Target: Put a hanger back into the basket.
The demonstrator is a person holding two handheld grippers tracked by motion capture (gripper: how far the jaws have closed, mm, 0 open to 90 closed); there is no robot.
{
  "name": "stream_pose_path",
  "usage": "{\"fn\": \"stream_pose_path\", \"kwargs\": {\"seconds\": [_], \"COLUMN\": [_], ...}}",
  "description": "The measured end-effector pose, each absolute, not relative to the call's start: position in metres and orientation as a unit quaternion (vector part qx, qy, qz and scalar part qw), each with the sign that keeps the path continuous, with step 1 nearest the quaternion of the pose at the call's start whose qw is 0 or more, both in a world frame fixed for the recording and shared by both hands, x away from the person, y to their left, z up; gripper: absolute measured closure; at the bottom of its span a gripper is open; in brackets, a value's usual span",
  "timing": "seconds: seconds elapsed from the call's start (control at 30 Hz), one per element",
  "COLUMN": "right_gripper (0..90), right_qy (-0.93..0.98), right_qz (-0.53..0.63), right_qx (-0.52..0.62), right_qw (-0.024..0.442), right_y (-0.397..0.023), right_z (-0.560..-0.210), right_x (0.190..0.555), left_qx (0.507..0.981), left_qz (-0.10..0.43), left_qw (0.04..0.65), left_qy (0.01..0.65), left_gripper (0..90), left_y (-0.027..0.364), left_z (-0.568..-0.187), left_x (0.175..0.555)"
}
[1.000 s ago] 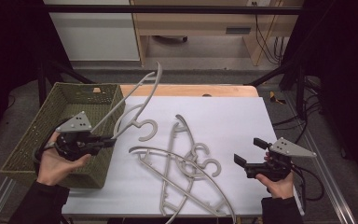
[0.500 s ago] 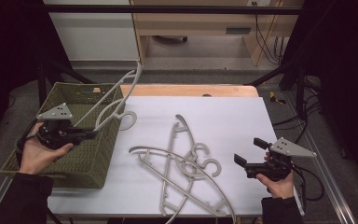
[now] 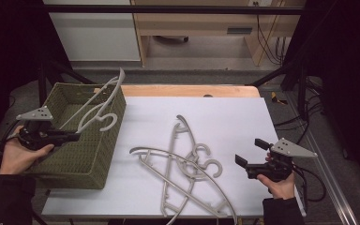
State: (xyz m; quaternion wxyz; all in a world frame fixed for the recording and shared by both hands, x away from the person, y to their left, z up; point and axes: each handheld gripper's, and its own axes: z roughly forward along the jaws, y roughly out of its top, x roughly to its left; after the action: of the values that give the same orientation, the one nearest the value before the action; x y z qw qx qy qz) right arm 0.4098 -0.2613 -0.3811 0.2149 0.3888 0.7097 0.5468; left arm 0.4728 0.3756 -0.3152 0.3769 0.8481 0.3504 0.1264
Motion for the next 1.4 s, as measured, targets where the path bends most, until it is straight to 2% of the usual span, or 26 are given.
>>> {"fn": "stream_pose_path", "kwargs": {"seconds": [0.67, 1.13, 1.4], "right_gripper": [2.0, 2.0, 2.0], "right_qy": [0.711, 0.710, 0.709], "right_qz": [0.544, 0.547, 0.546], "right_qx": [0.391, 0.389, 0.391], "right_qw": [0.214, 0.213, 0.213], "right_y": [-0.261, -0.263, -0.262], "right_z": [-0.383, -0.382, -0.382], "right_x": [0.411, 0.411, 0.411], "left_qx": [0.853, 0.847, 0.836], "left_qz": [0.084, 0.090, 0.105], "left_qw": [0.348, 0.327, 0.292], "left_qy": [0.378, 0.409, 0.452], "left_gripper": [81.5, 81.1, 77.7], "left_y": [0.412, 0.410, 0.411], "left_z": [-0.350, -0.373, -0.381], "left_x": [0.482, 0.486, 0.485]}}
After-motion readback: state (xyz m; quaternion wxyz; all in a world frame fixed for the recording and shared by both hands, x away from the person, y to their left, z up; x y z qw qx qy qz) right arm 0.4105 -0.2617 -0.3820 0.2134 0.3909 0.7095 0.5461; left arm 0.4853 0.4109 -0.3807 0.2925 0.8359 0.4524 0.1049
